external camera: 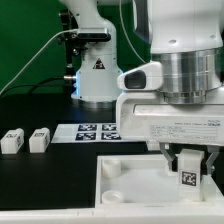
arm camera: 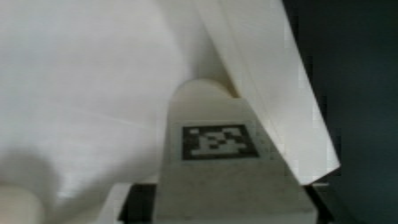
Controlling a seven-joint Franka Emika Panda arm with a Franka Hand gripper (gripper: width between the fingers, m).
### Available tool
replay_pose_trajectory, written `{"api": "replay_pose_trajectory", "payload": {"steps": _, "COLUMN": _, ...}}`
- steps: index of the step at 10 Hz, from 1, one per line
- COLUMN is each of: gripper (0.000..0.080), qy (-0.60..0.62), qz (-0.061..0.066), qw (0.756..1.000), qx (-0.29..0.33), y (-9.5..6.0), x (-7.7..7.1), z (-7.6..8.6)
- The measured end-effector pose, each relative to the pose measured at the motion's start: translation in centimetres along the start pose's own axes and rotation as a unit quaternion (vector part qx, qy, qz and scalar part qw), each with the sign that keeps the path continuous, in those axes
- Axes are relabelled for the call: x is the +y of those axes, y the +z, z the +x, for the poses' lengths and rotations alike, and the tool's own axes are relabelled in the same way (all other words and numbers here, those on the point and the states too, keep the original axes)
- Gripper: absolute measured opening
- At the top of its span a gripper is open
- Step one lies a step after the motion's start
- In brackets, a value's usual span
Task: Assemble one leg
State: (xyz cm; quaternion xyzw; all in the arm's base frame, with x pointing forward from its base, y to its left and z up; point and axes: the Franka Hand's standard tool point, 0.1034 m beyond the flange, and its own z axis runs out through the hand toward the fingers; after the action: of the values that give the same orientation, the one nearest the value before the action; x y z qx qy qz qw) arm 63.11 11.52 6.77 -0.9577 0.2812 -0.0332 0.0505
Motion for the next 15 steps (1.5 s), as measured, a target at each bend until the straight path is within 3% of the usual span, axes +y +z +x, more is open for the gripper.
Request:
{"api": "replay_pose_trajectory", "payload": {"steps": 2, "gripper": 0.0291, "qy": 0.11, "qz": -0.002, "qw": 0.994, "qx": -0.002, "y": 0.04, "x": 0.02, "z": -0.07}}
{"api": "replay_pose_trajectory", "payload": {"steps": 4, "gripper": 0.0291, "qy": 0.275, "qz": -0.013, "qw": 0.961, "qx": -0.004, "y": -0.02, "x": -0.15, "z": -0.37}}
{"api": "replay_pose_trajectory", "payload": {"steps": 7, "gripper": 0.0291, "qy": 0.5, "qz": -0.013, "qw": 0.866, "qx": -0.015, "y": 0.15, "x": -0.23, "z": -0.42}}
{"api": "replay_pose_trajectory", "payload": {"steps": 10, "gripper": 0.0292, "qy": 0.615, "qz": -0.011, "qw": 0.788, "qx": -0.018, "y": 0.14, "x": -0.23, "z": -0.33}}
{"api": "replay_pose_trajectory", "payload": {"steps": 11, "gripper": 0.0408, "qy": 0.641, "qz": -0.009, "qw": 0.767, "qx": -0.023, "y": 0.17, "x": -0.43, "z": -0.51}}
{"api": "replay_pose_trajectory", "payload": {"steps": 12, "gripper": 0.0408, "qy": 0.616, "qz": -0.008, "qw": 0.788, "qx": -0.025, "y": 0.19, "x": -0.51, "z": -0.59}}
{"api": "replay_pose_trajectory", "payload": {"steps": 13, "gripper": 0.0542, "qy": 0.608, "qz": -0.008, "qw": 0.794, "qx": -0.025, "y": 0.19, "x": -0.51, "z": -0.6}}
{"api": "replay_pose_trajectory", "payload": {"steps": 14, "gripper": 0.0628, "qy": 0.605, "qz": -0.008, "qw": 0.796, "qx": -0.025, "y": 0.21, "x": -0.51, "z": -0.63}}
{"api": "replay_pose_trajectory", "payload": {"steps": 15, "gripper": 0.0643, "qy": 0.527, "qz": -0.009, "qw": 0.85, "qx": -0.022, "y": 0.31, "x": -0.31, "z": -0.74}}
